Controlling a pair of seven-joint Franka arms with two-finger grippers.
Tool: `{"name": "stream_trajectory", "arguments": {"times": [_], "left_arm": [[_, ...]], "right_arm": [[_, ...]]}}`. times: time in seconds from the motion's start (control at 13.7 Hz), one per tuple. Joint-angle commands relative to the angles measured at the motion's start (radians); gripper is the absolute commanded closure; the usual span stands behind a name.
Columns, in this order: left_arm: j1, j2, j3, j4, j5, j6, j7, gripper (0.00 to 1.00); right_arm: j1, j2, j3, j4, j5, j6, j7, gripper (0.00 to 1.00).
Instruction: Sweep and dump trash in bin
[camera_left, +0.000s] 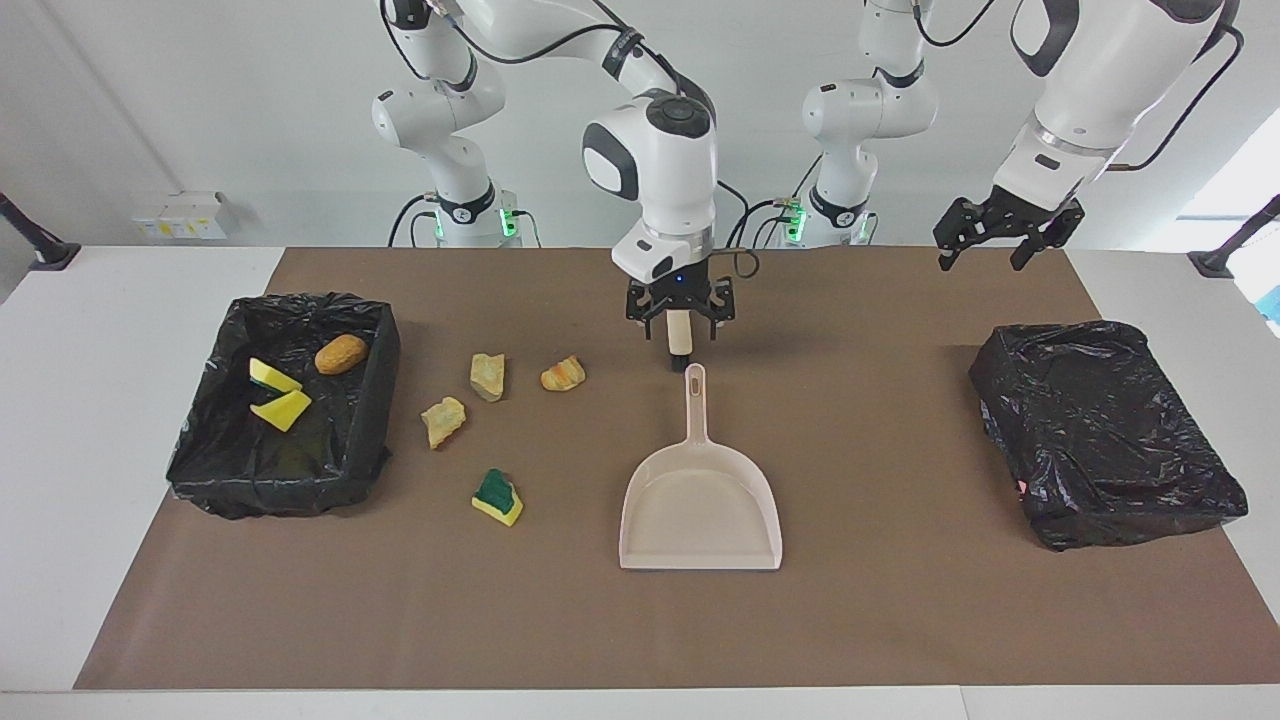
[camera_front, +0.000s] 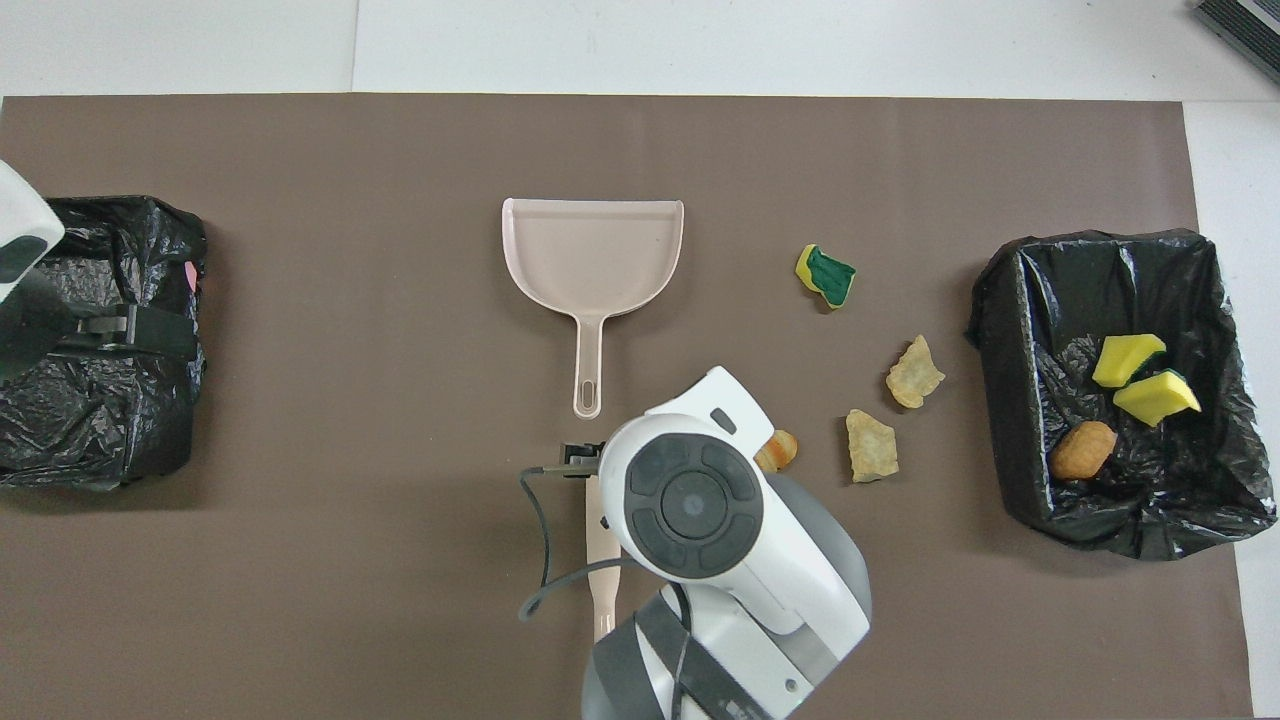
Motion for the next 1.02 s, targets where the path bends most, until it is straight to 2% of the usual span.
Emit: {"name": "stream_trajectory", "arguments": {"times": [0.0,0.15,0.29,0.51,0.73,0.87,0.95], "left_arm": [[-0.007,0.062,-0.011,0.025,-0.002,0.063,-0.001,0.00],[-0.054,0.137,-0.033,0.078,-0.005,0.081,-0.009,0.00],[-0.103,0.199,-0.033,0.126,-0.007,0.088,-0.038,0.00],[-0.213,0.266,-0.033,0.132,0.001,0.150,-0.116,0.00],[-0.347,0.430,-0.031,0.209,0.027,0.229,-0.303,0.00],[-0.381,0.458,-0.033,0.211,0.030,0.297,-0.349,0.00],[-0.387,0.460,-0.034,0.197,0.031,0.304,-0.348,0.00]], "right_arm": [[0.039,-0.161,0.002,-0.230,0.080,0.057,-0.017,0.00],[0.056,-0.228,0.003,-0.327,0.120,0.082,-0.017,0.00],[0.120,-0.258,0.002,-0.378,0.129,0.082,0.008,0.00],[0.196,-0.244,0.002,-0.404,0.129,0.115,0.097,0.00],[0.242,-0.178,0.002,-0.415,0.124,0.200,0.161,0.01],[0.277,-0.129,0.002,-0.415,0.109,0.243,0.186,0.03],[0.282,-0.123,0.002,-0.413,0.106,0.246,0.184,0.09]]}}
